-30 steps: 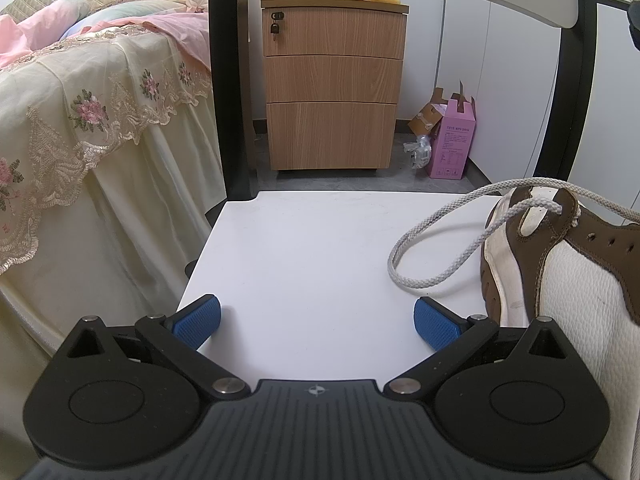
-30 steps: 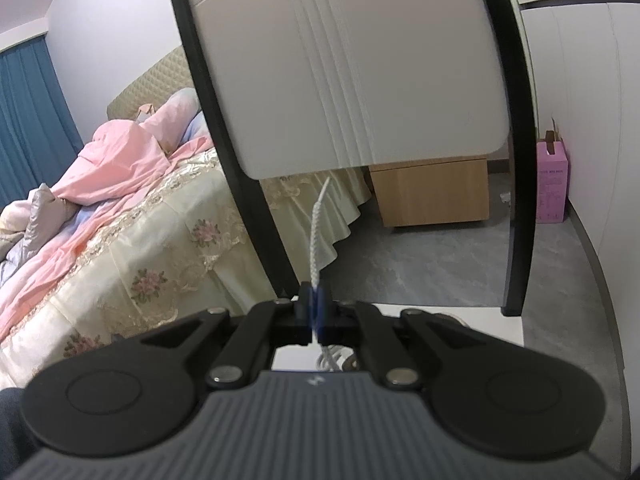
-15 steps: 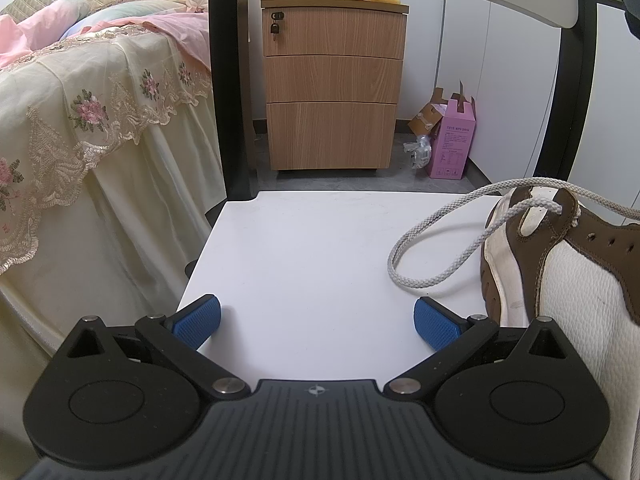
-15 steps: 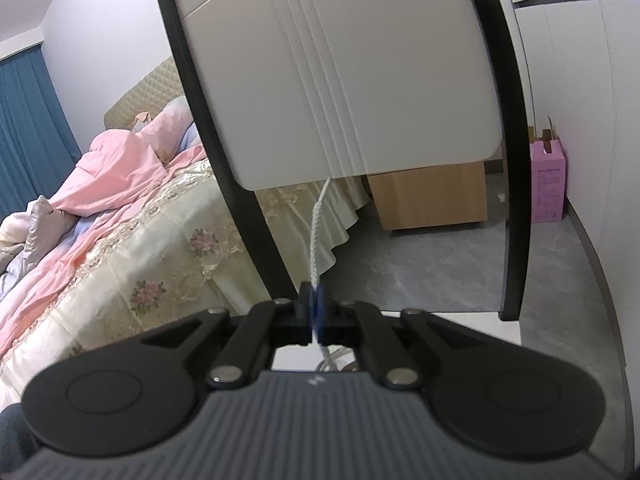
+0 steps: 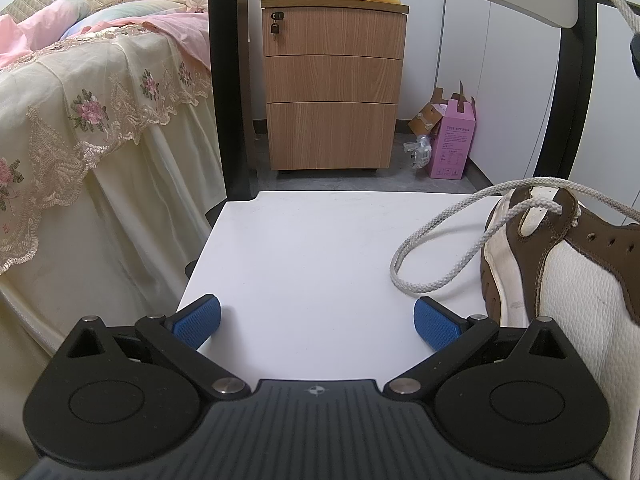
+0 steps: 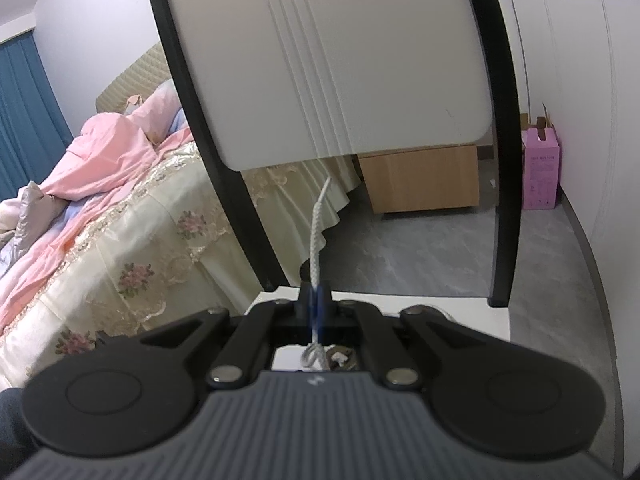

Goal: Lace up shoes with both hands

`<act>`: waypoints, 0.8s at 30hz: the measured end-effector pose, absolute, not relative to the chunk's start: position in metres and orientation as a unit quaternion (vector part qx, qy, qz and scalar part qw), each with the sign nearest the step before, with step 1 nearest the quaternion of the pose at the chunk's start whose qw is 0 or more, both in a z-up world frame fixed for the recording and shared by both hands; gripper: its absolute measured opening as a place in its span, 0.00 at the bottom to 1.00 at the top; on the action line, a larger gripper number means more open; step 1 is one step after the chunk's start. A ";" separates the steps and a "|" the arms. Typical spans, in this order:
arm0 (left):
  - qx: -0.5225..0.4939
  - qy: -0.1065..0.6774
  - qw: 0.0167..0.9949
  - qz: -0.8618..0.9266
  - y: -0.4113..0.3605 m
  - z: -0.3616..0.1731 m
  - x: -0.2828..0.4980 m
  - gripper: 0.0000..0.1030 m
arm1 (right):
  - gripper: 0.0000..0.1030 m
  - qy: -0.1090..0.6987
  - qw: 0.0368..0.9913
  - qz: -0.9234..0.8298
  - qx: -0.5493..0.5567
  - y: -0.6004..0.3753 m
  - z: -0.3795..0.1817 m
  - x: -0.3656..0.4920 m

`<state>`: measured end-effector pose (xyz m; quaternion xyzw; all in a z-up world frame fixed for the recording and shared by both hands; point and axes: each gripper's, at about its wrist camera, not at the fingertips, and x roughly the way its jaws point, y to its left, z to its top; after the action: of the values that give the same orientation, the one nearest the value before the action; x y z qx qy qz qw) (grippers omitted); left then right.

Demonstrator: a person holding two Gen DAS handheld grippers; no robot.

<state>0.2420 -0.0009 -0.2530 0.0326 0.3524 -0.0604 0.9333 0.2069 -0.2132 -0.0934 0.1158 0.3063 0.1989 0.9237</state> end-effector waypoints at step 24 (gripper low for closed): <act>0.033 0.353 0.933 -0.060 -0.001 -0.253 0.242 1.00 | 0.03 0.332 0.916 0.210 0.083 -0.205 -0.100 0.203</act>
<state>0.2419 -0.0007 -0.2529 0.0326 0.3529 -0.0603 0.9331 0.2030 -0.2047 -0.1001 0.0833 0.3322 0.2102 0.9157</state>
